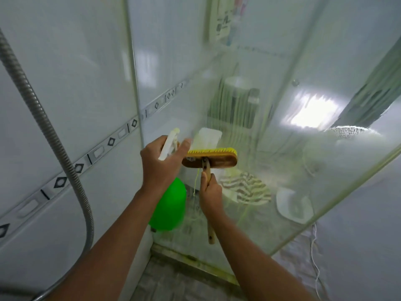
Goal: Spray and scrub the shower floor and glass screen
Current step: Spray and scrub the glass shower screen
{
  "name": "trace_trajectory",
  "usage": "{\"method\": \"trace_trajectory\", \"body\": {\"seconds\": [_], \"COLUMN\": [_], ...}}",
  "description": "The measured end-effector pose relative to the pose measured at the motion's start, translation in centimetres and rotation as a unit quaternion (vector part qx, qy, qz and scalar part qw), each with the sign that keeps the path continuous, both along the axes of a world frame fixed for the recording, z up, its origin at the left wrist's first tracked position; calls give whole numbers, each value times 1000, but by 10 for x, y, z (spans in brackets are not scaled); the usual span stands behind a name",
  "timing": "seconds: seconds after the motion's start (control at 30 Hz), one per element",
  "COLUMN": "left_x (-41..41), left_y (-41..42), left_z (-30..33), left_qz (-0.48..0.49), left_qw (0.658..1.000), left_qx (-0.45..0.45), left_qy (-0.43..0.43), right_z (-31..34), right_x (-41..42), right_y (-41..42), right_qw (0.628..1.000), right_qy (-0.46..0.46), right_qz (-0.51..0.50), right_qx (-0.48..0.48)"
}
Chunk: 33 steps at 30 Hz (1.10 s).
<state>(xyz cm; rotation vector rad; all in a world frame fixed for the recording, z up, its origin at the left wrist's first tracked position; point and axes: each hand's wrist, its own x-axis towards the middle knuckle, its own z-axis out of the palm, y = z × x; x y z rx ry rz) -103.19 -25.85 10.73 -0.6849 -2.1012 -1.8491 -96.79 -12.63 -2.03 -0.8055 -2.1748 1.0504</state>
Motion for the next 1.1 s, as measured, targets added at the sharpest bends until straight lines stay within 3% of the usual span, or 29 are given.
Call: {"method": "trace_trajectory", "body": {"seconds": [0.23, 0.3, 0.43, 0.6, 0.73, 0.83, 0.97, 1.1], "left_x": [-2, 0, -7, -9, -1, 3, 11, 23], "left_y": [-19, -22, -31, -37, -33, -31, -16, 6], "left_z": [3, 5, 4, -9, -22, -25, -17, 0], "left_qz": [-5, -4, 10, 6, -16, -36, -65, -104], "left_qw": [999, 999, 999, 998, 997, 997, 995, 992], "left_qx": [-27, -26, -21, -33, -50, -46, -38, -32], "left_qy": [-25, -29, -45, -58, -56, -55, -62, -63], "right_z": [147, 161, 90, -45, -65, -7, 131, 209], "right_x": [-57, -65, -50, 4, 21, 7, -8, -1], "right_y": [-19, -16, 4, 36, 28, 19, 33, 45], "right_qw": [992, 986, 991, 993, 998, 998, 983, 980], "right_qy": [109, 139, 100, -52, -26, 43, 152, 178], "right_qz": [32, 33, 38, 52, 30, -7, -34, -25], "right_qx": [61, 82, 81, 89, 45, 48, 94, 90]}}
